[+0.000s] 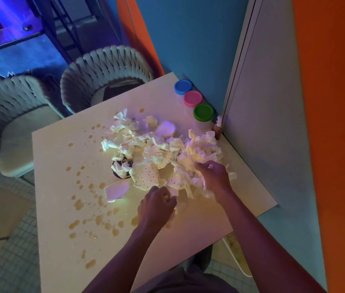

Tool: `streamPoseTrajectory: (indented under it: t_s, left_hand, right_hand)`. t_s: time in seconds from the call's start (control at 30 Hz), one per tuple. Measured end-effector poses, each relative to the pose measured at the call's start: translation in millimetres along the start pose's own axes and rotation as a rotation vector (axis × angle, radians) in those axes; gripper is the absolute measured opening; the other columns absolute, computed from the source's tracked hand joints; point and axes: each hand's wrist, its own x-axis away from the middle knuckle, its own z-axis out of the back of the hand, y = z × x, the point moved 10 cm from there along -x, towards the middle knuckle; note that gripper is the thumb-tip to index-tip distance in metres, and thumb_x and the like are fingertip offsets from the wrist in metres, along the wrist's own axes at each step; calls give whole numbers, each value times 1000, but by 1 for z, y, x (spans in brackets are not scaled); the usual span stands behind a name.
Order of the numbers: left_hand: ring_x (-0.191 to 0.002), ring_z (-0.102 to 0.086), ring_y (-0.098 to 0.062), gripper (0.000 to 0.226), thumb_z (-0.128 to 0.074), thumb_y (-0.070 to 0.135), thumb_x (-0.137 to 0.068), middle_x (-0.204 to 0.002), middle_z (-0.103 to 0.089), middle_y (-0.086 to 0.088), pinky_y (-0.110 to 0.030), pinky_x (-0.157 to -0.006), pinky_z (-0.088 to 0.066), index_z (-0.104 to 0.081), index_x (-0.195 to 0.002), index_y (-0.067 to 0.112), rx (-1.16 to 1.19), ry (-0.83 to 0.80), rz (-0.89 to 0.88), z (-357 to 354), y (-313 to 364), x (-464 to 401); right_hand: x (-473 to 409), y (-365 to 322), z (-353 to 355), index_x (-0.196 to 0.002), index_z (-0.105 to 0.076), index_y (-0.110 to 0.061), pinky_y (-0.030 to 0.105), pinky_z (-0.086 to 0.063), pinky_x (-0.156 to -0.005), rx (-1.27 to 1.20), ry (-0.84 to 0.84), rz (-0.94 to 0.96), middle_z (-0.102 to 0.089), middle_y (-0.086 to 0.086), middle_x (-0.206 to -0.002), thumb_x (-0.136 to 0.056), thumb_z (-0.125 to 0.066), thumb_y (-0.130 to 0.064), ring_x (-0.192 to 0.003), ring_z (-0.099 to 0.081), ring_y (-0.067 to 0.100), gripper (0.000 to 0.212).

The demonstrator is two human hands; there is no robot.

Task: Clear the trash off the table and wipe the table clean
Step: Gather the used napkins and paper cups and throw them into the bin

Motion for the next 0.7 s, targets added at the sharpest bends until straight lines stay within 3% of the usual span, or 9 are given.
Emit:
streamPoseTrajectory:
  t_s: [0.17,0.37,0.6,0.7]
  left_hand:
    - [-74,-59,-22,19,-66,40,-86,-88,-56,8,-31,-60,-39,-58,-78,24,9,11,-9,0,1,0]
    - [-76,-59,-21,10,-66,28,-82,-94,-58,11,-30,-61,-39,-57,-87,30,20,0,-47,-1,12,0]
    - [-95,-66,-23,41,-63,28,-84,-118,-61,10,-33,-73,-48,-58,-122,44,-1,-41,-89,-9,24,3]
    - [-101,-66,-25,49,-63,32,-86,-124,-62,9,-34,-76,-49,-52,-132,45,-33,-53,-92,-12,26,1]
  right_hand:
    - [5,-2,8,-62,-53,-14,28,-40,-50,-103,-1,-47,-48,-1,-45,-76,-71,-11,-39,-45,15,23]
    - [12,-1,27,-63,-50,-14,26,-39,-52,-164,77,-46,-50,3,-48,-74,-66,-7,-44,-45,18,21]
    - [19,14,44,-78,-58,-11,24,-37,-51,-273,80,-122,-55,-2,-58,-79,-63,-7,-52,-47,14,7]
    - [23,24,49,-80,-59,-12,23,-37,-47,-309,50,-147,-56,-2,-57,-78,-70,-9,-48,-47,12,12]
